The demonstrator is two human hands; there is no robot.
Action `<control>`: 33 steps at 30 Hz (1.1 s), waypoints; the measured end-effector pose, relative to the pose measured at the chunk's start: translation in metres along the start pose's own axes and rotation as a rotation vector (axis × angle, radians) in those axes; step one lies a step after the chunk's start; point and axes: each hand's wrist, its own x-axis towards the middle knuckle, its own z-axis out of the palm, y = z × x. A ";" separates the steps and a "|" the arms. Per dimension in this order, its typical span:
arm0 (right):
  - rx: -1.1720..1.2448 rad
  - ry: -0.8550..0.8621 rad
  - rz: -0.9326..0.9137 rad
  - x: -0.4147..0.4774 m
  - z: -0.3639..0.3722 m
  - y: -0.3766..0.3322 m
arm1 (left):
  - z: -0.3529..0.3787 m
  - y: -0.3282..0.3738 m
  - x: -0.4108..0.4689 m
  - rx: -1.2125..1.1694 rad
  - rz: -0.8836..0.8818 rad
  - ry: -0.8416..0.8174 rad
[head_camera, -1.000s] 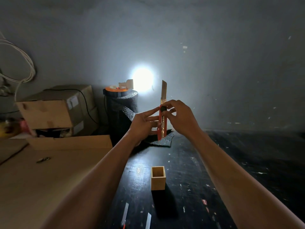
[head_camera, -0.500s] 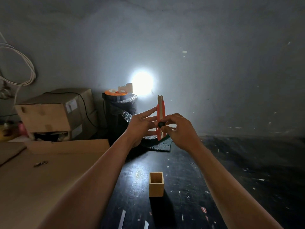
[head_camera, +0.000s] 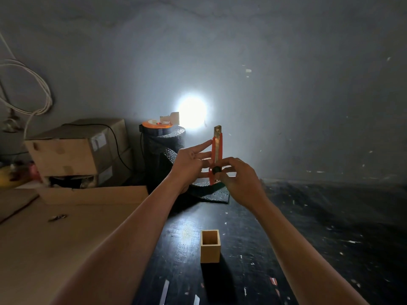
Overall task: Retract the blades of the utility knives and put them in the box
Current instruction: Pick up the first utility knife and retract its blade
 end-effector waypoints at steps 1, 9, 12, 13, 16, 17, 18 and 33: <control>-0.006 -0.012 -0.008 0.000 0.000 0.000 | -0.001 0.000 0.000 -0.003 0.002 0.005; 0.060 -0.007 0.012 -0.002 -0.004 -0.004 | 0.002 -0.001 -0.003 -0.030 0.015 0.008; 0.070 -0.018 0.005 -0.003 -0.003 -0.003 | 0.002 -0.003 -0.005 -0.039 0.017 0.013; 0.098 -0.007 0.018 -0.004 -0.003 -0.003 | 0.002 -0.004 -0.005 -0.049 0.016 0.013; 0.124 0.013 0.049 -0.007 -0.001 -0.002 | 0.002 -0.006 -0.006 -0.076 0.006 0.023; 0.119 0.006 0.048 -0.008 -0.001 -0.002 | 0.002 -0.006 -0.007 -0.083 0.002 0.025; 0.114 -0.002 0.043 -0.008 0.000 -0.001 | 0.002 -0.006 -0.007 -0.088 -0.001 0.024; 0.171 0.011 0.057 -0.007 0.009 0.005 | 0.002 -0.013 -0.001 -0.097 0.003 0.060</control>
